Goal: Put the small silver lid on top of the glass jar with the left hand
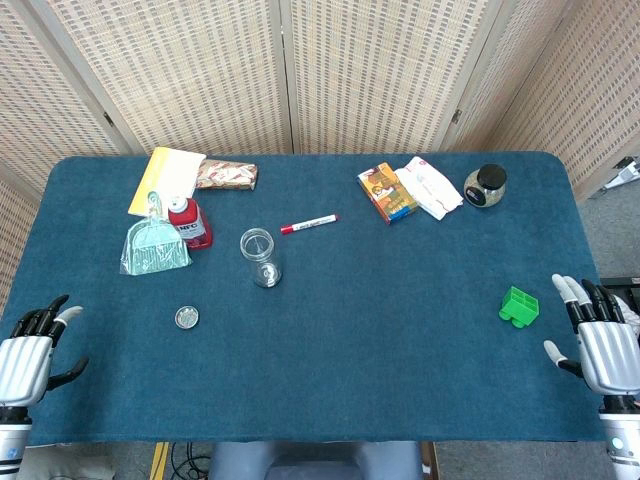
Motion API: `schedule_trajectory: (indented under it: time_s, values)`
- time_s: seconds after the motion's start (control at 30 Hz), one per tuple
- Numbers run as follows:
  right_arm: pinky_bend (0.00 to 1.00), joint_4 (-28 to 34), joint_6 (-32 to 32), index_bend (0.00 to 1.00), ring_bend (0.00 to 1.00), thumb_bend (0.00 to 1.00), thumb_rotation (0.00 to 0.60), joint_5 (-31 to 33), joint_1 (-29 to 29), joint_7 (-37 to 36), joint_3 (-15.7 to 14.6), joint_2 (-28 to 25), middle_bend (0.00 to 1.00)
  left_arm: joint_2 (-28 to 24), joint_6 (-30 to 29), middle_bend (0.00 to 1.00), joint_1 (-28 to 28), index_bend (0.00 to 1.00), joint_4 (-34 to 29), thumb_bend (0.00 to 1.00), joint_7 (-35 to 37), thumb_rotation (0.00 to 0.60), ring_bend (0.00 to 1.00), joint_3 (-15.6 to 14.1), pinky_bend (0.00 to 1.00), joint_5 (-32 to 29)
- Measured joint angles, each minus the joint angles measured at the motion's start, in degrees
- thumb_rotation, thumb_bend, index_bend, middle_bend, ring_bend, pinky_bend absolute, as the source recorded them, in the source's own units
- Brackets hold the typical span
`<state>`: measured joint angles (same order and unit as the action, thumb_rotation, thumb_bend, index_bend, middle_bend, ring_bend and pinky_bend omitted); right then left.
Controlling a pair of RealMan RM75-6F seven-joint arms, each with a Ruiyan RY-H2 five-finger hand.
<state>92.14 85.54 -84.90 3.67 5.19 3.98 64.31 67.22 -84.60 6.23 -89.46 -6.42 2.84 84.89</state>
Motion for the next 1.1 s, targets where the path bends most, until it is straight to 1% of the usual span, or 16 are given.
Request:
schedule_trajectory:
  time_s: [0.27,0.4,0.7,0.83,0.93,1.0,1.1]
  values:
    - [0.11,0.2,0.7,0.06,0.06,0.19,0.600,-0.5,-0.3,-0.4,-0.1,-0.3,0.10,-0.1,0.7,0.10,0.6,0.22,0.0,0.24,0.6,0.600,0.19,-0.1,0.15,0.5]
    - [0.11,0.8,1.3,0.06,0.06,0.19,0.600,-0.9,-0.3,-0.9,0.2,-0.9,0.10,-0.3,2.1,0.10,1.5,0.21,0.4,0.24,1.2,0.600,0.19,-0.1,0.15,1.0]
    - [0.11,2.8,1.9,0.06,0.06,0.19,0.600,-0.9,0.0,-0.3,1.4,-3.1,0.10,-0.7,7.4,0.10,5.6,0.21,0.7,0.24,2.7,0.600,0.19,0.9,0.15,0.9]
    - [0.11,3.4,2.0,0.06,0.06,0.19,0.600,-0.6,0.1,0.0,1.8,-3.7,0.10,-0.6,11.5,0.12,8.3,0.21,1.0,0.24,3.4,0.600,0.21,1.5,0.16,0.4]
    - [0.11,3.6,1.8,0.06,0.06,0.19,0.600,-0.3,0.2,0.1,1.9,-3.8,0.10,-0.1,14.7,0.17,10.6,0.21,1.8,0.24,3.9,0.600,0.27,2.0,0.22,-0.2]
    - [0.11,3.6,1.6,0.06,0.06,0.19,0.600,-0.2,0.2,0.2,1.8,-3.8,0.10,0.4,16.6,0.21,11.9,0.22,2.4,0.24,4.3,0.600,0.32,2.3,0.32,-0.7]
    - [0.11,3.5,1.4,0.06,0.06,0.19,0.600,0.1,0.2,0.3,1.7,-3.7,0.10,1.3,19.7,0.29,14.1,0.23,3.7,0.24,4.7,0.600,0.39,2.6,0.50,-1.4]
